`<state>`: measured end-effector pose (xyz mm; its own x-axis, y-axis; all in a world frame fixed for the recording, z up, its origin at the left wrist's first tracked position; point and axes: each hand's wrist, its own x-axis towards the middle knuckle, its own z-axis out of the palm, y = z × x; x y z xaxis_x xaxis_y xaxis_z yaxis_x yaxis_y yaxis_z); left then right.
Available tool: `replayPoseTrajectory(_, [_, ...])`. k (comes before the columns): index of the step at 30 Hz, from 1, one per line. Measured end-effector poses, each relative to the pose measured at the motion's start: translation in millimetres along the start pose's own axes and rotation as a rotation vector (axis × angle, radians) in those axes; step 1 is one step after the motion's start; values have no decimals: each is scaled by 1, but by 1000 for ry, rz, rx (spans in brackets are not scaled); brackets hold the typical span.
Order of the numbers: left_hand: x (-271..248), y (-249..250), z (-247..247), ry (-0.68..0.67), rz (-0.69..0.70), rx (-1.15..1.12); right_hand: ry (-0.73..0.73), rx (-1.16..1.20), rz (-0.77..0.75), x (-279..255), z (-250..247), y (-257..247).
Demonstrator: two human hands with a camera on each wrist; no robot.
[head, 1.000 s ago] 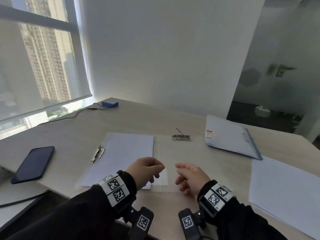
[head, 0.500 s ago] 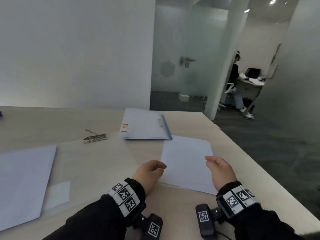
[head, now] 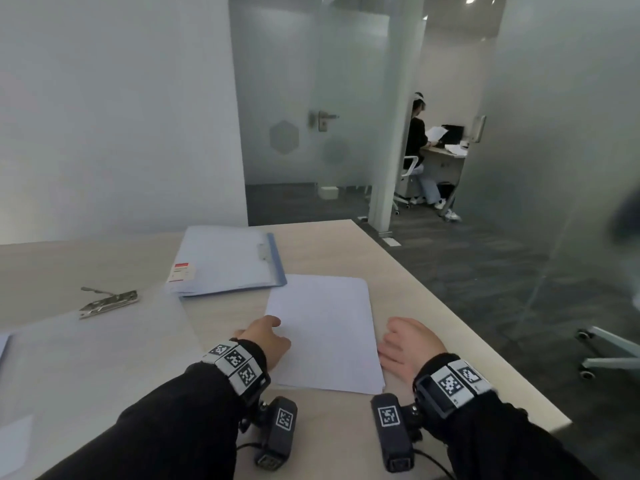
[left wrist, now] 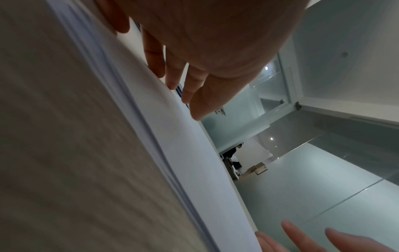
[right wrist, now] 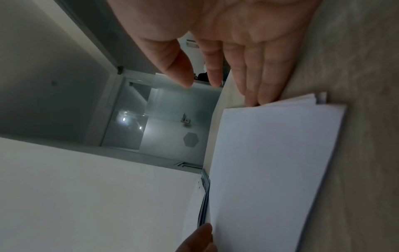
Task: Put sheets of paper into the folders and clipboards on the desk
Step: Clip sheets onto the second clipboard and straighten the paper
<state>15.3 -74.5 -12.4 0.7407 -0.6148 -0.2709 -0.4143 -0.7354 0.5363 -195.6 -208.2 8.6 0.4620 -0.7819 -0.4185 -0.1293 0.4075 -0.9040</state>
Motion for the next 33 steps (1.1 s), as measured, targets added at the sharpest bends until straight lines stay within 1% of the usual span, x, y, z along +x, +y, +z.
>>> replayPoseTrajectory(5, [-7,15,1,-46,11,99,44,55,46,-3,-26,1])
replayPoseTrajectory(9, [-13,40,19,-98,84,156,125,101,34,-12,-62,9])
replayPoseTrajectory(15, [-34,90,61,-199,229,225,372,22,-12,-42,-133,24])
replayPoseTrajectory(19, [-54,116,86,-249,327,265,519,-140,-75,-60,-173,35])
replayPoseTrajectory(20, [-59,121,92,-266,345,276,540,-138,-79,-62,-180,39])
replayPoseTrajectory(22, [-68,130,103,-304,383,289,537,-38,-45,-64,-196,49])
replayPoseTrajectory(25, [-75,135,113,-357,411,227,444,97,67,-50,-217,69])
replayPoseTrajectory(26, [-76,136,115,-373,423,190,428,113,93,-51,-219,73])
replayPoseTrajectory(28, [-79,136,117,-401,444,131,403,40,138,-58,-216,69])
replayPoseTrajectory(30, [-79,134,115,-401,449,86,394,-131,88,-68,-210,57])
replayPoseTrajectory(31, [-77,133,112,-389,452,58,397,-224,35,-69,-208,51])
replayPoseTrajectory(33, [-71,129,107,-350,438,-17,351,-332,-102,-74,-201,41])
